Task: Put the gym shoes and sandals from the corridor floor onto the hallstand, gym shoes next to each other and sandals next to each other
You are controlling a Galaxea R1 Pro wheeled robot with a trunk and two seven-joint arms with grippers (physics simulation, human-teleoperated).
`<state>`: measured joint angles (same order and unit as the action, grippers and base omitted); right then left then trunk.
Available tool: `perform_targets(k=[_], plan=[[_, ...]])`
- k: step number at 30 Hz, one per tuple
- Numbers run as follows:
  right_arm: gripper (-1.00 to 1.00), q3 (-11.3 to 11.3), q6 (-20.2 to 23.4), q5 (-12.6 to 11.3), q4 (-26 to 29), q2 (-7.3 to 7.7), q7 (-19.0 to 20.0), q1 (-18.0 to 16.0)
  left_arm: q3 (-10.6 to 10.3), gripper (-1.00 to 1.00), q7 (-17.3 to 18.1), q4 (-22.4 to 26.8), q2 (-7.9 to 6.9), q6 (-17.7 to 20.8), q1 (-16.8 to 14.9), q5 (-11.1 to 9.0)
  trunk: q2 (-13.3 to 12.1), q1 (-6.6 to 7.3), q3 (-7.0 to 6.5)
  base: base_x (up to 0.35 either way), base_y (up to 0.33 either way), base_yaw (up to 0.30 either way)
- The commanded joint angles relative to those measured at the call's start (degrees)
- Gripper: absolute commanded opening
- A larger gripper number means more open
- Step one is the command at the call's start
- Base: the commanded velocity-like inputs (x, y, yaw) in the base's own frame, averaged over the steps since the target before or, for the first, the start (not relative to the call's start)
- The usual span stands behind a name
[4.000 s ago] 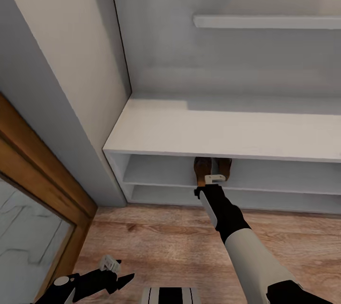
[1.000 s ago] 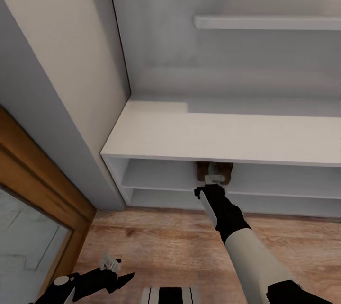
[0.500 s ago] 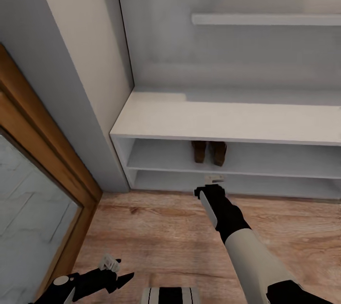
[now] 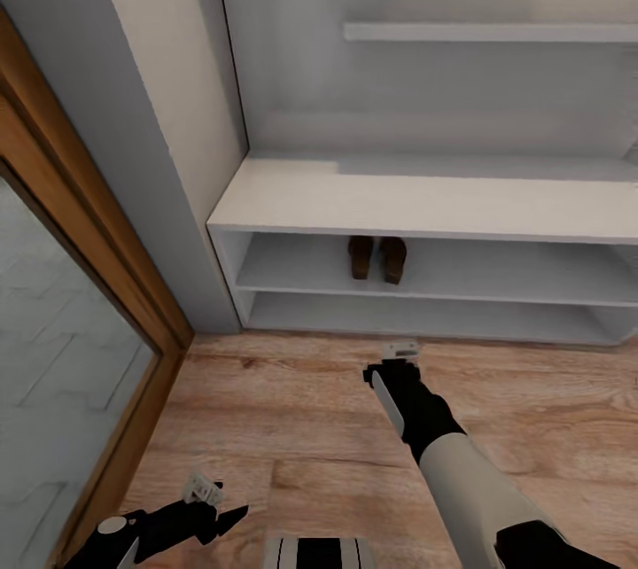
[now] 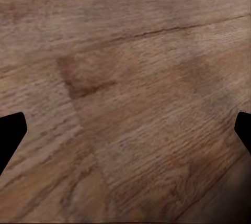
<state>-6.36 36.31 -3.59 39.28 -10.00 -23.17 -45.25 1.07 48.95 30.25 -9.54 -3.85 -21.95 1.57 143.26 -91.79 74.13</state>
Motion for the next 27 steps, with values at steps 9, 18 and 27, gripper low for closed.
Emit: perform_targets(k=[9,18,27], plan=[[1.0,-0.1,-14.9,-0.4,-13.4,0.0,-0.3,0.1,2.7,1.0,-4.1,-0.5,-0.05,-0.7,0.1,0.1,0.0,0.04,0.04,-0.268,-0.174,0.0],[1.0,-0.3,-41.6,0.1,-34.5,2.16,-0.2,0.2,8.8,1.0,-9.1,-0.4,-0.28,-1.5,0.9,0.2,0.0,0.04,0.04,-0.159,-0.074,0.0],[1.0,-0.6,-50.3,2.7,-37.5,5.03,-0.1,3.1,11.7,1.0,-12.4,-0.9,-0.74,-5.8,1.1,0.3,0.0,0.04,0.04,-0.014,-0.005,0.0]])
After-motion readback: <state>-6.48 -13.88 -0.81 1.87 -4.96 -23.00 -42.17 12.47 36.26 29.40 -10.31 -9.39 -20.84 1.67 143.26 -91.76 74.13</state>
